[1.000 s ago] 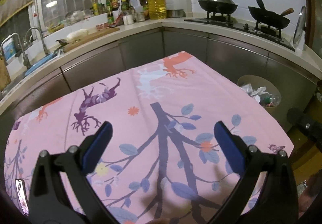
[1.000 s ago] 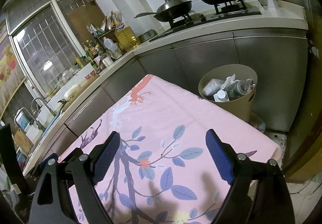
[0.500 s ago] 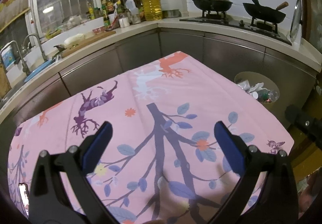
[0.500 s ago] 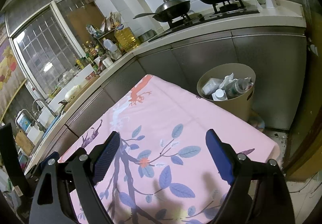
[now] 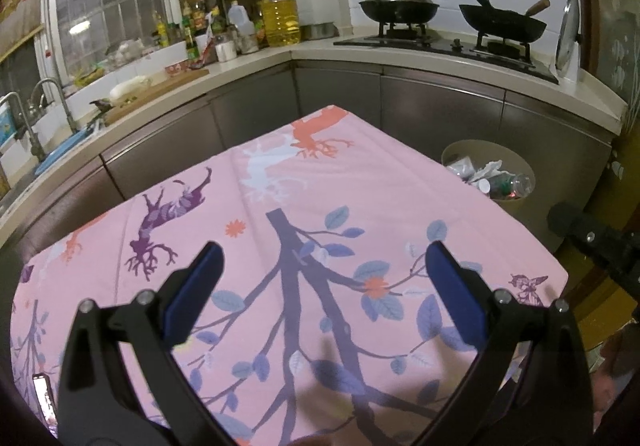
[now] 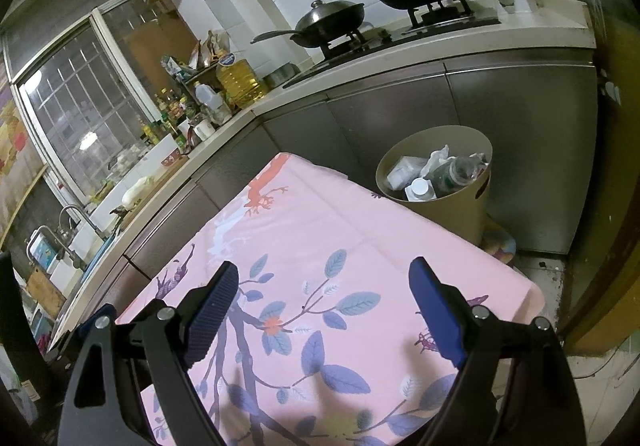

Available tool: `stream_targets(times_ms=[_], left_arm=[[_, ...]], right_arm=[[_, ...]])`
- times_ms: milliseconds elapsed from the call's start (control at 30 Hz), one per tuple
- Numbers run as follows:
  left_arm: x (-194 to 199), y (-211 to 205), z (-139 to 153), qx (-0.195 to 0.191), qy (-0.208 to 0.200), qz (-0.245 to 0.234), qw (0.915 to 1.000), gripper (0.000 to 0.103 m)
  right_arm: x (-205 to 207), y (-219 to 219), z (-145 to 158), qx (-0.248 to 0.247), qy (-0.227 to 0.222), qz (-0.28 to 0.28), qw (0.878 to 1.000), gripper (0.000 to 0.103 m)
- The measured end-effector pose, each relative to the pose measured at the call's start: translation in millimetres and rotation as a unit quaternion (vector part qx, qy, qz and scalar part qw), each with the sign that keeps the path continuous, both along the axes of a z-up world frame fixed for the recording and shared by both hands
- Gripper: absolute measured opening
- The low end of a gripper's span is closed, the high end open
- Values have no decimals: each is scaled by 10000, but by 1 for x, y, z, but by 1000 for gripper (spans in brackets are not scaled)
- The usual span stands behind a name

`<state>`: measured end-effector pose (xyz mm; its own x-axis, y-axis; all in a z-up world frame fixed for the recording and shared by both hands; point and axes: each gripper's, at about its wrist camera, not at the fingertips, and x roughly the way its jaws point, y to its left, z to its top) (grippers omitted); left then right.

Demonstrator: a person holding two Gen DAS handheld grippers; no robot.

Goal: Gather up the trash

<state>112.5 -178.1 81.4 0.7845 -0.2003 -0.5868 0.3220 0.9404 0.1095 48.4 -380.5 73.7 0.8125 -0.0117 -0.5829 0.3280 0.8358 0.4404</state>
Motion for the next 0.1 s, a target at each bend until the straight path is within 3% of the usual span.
stream_targets(times_ms=[100], left_arm=[[0,0,0,-5,3,0,10000,97]], right_arm=[[-1,0,0,-8,-9,9,10000,84]])
